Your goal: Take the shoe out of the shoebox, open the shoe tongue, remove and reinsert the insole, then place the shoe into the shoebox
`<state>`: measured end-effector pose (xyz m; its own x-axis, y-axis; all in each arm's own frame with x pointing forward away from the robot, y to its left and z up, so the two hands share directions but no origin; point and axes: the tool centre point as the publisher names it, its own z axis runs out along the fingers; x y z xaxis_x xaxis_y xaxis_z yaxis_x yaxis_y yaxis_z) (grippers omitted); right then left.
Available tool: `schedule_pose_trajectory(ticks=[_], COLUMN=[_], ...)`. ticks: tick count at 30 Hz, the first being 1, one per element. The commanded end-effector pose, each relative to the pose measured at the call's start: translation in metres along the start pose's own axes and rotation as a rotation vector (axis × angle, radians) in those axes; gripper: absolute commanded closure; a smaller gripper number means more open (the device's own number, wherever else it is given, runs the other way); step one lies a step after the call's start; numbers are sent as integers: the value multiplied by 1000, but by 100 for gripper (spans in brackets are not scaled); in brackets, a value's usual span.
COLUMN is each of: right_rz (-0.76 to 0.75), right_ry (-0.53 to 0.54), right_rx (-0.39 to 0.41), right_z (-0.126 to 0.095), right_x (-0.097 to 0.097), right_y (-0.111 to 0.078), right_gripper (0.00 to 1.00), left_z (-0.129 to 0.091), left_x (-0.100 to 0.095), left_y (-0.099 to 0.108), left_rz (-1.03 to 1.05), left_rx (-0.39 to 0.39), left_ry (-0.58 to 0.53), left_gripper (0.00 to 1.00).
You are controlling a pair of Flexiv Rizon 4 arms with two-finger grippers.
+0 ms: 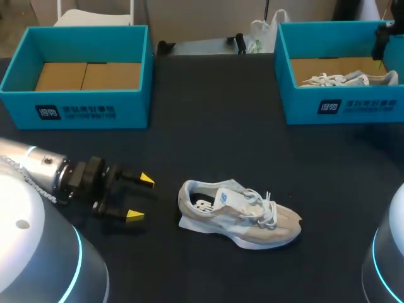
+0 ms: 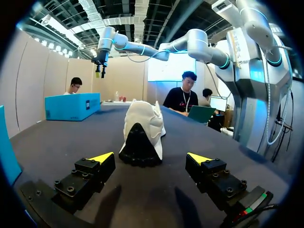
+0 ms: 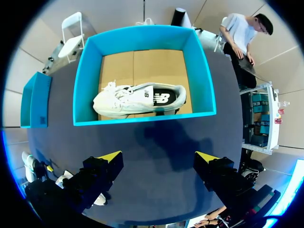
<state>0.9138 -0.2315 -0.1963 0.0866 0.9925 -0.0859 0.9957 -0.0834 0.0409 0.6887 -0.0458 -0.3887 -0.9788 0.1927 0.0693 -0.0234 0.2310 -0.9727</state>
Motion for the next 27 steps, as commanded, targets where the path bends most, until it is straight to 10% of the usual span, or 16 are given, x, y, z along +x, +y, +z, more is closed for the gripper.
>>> schedule_pose_trajectory(ticks=[1,27], right_rz=[1,1], right_ry=[0,0], right_rx=[-2,-2], right_z=[0,0], right_x=[0,0], right_y=[-1,-1], right_gripper=[0,0], left_z=[16,69], left_x=[-16,-29], left_y=[4,3], left_rz=[-6,1], left_rx=[15,15], left_ry=[36,86], left_gripper=[0,0])
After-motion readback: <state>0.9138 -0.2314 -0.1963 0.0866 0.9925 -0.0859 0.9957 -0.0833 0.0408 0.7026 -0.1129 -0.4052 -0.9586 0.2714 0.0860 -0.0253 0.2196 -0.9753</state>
